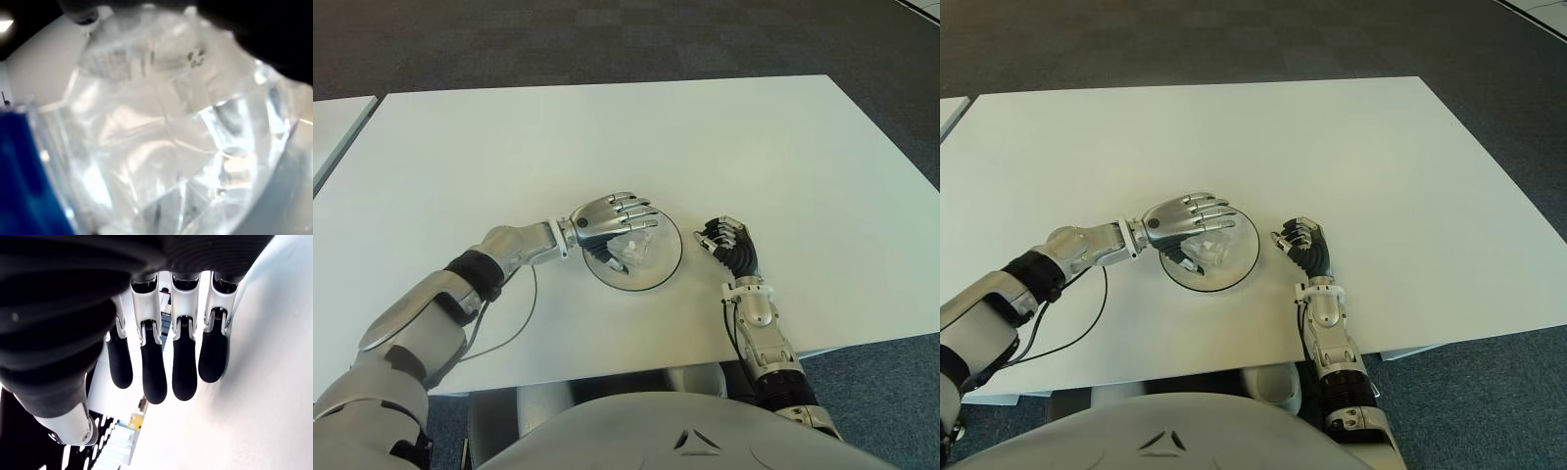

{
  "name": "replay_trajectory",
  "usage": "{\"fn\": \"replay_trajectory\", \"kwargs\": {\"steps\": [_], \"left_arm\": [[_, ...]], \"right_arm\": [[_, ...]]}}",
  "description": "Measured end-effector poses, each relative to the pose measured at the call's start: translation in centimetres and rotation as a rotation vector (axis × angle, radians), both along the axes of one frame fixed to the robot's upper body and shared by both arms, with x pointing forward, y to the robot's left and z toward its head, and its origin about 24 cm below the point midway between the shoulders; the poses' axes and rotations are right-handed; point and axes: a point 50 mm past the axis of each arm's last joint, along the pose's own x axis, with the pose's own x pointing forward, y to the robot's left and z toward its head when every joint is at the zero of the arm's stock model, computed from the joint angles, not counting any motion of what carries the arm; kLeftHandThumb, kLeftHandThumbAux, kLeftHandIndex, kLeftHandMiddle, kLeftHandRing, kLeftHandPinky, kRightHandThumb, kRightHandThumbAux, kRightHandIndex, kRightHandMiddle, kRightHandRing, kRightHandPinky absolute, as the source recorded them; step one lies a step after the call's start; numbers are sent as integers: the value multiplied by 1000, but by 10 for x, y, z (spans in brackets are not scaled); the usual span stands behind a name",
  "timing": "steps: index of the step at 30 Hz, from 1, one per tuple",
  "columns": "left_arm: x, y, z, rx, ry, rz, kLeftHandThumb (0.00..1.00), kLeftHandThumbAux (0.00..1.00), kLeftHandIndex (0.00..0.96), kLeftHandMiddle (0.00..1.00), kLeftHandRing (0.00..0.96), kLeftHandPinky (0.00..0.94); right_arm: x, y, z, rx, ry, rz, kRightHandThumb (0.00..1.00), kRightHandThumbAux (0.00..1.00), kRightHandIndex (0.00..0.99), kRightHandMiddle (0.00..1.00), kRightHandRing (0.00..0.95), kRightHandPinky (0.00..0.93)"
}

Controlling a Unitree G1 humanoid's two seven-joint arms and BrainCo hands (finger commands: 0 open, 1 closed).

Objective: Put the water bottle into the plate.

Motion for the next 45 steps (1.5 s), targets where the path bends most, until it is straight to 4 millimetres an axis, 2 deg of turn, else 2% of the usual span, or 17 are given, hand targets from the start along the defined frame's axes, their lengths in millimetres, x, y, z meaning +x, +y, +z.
{"fn": "replay_trajectory", "kwargs": {"steps": [17, 31, 39, 45], "left_arm": [[0, 1, 7, -100, 101, 24, 192, 236, 0, 0, 0, 0], [2, 1, 9, -121, 66, 40, 184, 258, 0, 0, 0, 0], [10, 2, 22, -249, -49, 82, 151, 265, 0, 0, 0, 0], [16, 4, 41, -442, -75, 131, 97, 288, 0, 0, 0, 0]], "right_arm": [[0, -1, 0, 0, -2, 2, 707, 732, 427, 519, 515, 520], [0, -1, -1, 0, -1, 1, 707, 732, 427, 523, 511, 514], [0, -1, -1, 4, -6, 5, 707, 732, 427, 516, 513, 524], [0, -1, 0, 3, -6, 6, 707, 733, 427, 517, 514, 526]]}}
